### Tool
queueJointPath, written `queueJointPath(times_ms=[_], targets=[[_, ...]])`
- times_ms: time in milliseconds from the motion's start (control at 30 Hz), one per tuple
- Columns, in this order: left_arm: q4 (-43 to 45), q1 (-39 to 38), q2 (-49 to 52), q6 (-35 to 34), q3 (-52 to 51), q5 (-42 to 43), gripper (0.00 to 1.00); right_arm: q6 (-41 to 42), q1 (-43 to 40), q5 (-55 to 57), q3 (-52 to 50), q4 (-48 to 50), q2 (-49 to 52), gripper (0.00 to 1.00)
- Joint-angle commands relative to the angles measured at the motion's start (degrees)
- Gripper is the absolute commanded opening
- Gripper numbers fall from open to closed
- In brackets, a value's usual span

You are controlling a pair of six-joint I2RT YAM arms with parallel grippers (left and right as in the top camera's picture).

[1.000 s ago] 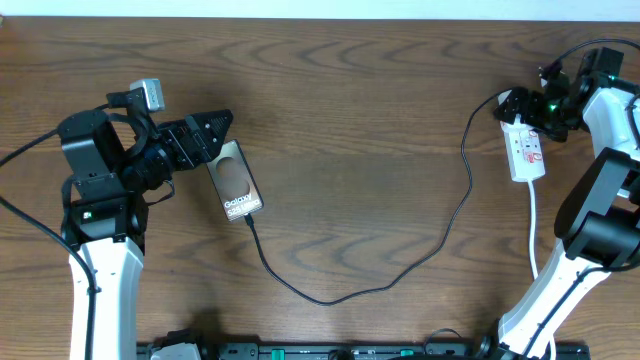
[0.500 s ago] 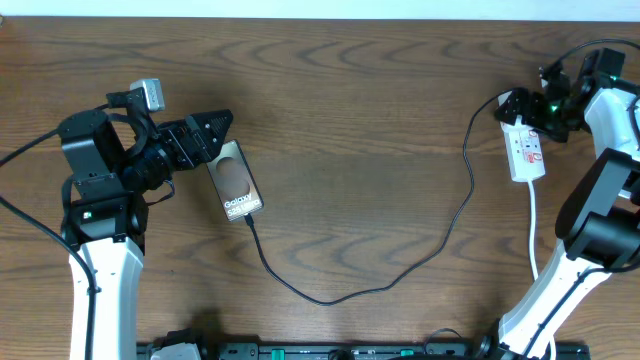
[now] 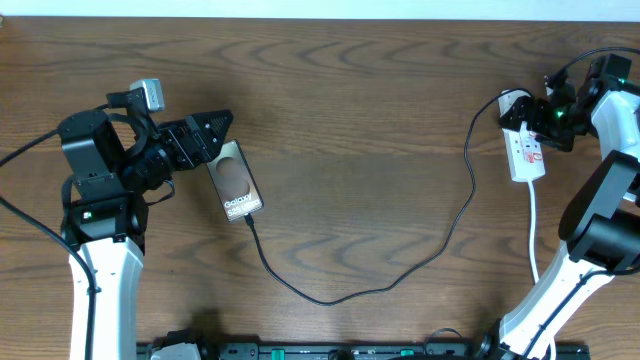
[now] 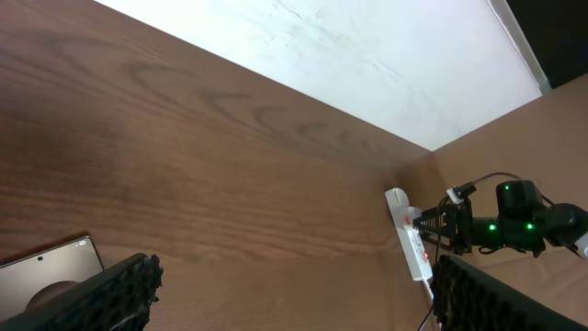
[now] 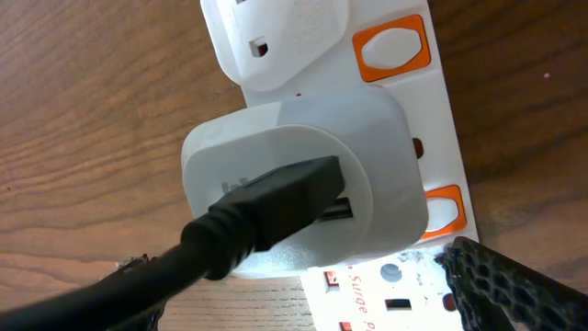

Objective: Plug charger to phone and switch on socket

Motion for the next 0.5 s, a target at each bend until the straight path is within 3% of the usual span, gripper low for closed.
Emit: queueJointPath(times_ms=[0, 467], targets=[[-0.11, 0.2, 0.0, 0.98, 0.37, 0.11, 0.95, -2.23, 0.44, -2.54, -1.64, 0.17, 0.46, 0.97], [-0.28, 0.2, 0.0, 0.98, 0.37, 0.11, 0.95, -4.28, 0.44, -6.6, -1.64, 1.88, 0.44, 0.96]])
